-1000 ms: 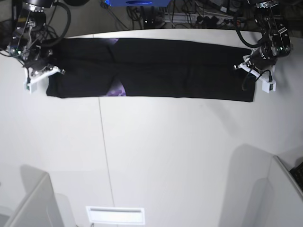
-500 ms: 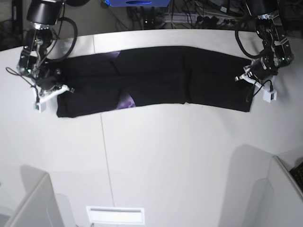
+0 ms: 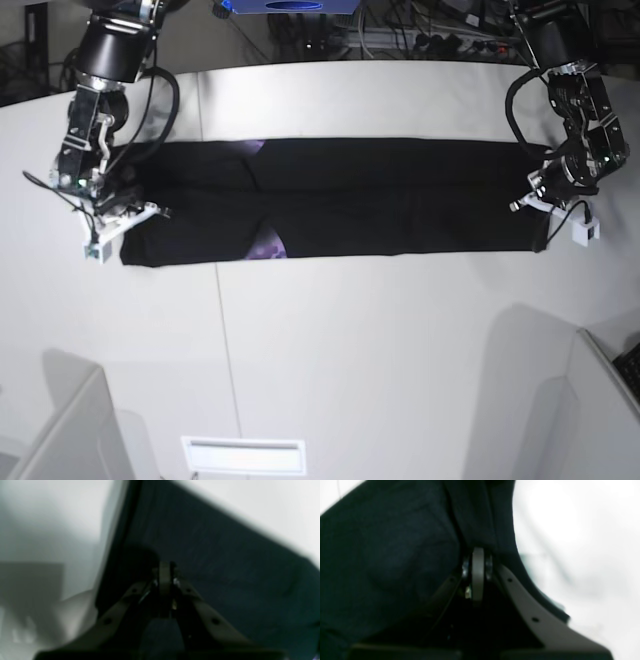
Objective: Fold the T-shirt properly
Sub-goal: 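Grasp the strip's ends with both grippers and pull it toward the table center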
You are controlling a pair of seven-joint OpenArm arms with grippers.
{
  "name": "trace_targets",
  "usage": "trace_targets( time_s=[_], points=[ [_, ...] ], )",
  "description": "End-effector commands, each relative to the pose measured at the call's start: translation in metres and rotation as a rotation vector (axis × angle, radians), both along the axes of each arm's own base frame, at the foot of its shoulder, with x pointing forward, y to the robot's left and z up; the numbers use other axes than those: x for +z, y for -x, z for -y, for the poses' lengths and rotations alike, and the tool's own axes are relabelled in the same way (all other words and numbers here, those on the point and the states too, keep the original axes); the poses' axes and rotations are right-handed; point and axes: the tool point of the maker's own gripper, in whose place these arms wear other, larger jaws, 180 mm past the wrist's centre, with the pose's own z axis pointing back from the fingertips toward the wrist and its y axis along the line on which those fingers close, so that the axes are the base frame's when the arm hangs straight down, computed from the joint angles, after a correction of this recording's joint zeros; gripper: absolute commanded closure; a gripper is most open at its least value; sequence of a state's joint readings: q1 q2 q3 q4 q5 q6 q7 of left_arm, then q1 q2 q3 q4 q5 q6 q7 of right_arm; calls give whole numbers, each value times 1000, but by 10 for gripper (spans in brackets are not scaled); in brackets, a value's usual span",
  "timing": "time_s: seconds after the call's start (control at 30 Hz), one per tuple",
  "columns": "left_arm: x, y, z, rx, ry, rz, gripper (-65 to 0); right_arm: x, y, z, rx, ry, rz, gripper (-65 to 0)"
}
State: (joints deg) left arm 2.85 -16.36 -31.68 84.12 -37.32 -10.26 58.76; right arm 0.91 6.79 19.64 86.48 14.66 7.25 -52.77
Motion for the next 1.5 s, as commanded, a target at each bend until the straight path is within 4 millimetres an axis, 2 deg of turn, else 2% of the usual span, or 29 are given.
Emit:
trace_targets(
  time_s=[0.0, 0.1, 0.2, 0.27, 0.4, 0.5, 0.63, 0.73, 0.8, 0.83, 0.9, 1.03, 1.27, 1.47],
  points=[
    [31, -10, -19, 20, -44, 70, 0, 31, -22, 0, 8, 15, 108, 0],
    [73, -10, -37, 57, -71, 123, 0, 67, -27, -5, 30, 43, 170, 0],
    [97, -4, -46, 70, -87, 127, 0, 90, -27, -7, 44, 66, 212, 0],
    [105, 0, -50, 54, -118, 140, 0, 95, -22, -8, 50, 78, 226, 0],
    [95, 21, -62, 57, -143, 101, 0, 91, -10, -10, 59, 88, 215, 0],
    [89, 32, -64, 60, -149, 75, 0, 84, -3, -10, 61, 86, 193, 0],
    [83, 37, -65, 70, -154, 78, -258, 75, 8, -11, 67, 85, 161, 0],
    [78, 39, -69, 87, -165, 102, -510, 68, 13, -16, 66, 69, 145, 0],
    [64, 40, -68, 111, -123, 93, -630, 68, 13, -19, 64, 61, 146, 0],
    [57, 42, -67, 118, -105, 82, -650, 67, 14, -20, 66, 59, 145, 0],
    [44, 41, -65, 135, -62, 65, -650, 67, 13, -20, 66, 59, 146, 0],
    [21, 41, -63, 163, 14, 26, -591, 67, 12, -21, 65, 56, 148, 0],
    [5, 19, -29, 46, 31, -9, -513, 68, 12, -21, 65, 57, 150, 0],
    [-21, 17, -8, 1, 60, -46, -507, 68, 14, -18, 58, 59, 148, 0]
  ],
)
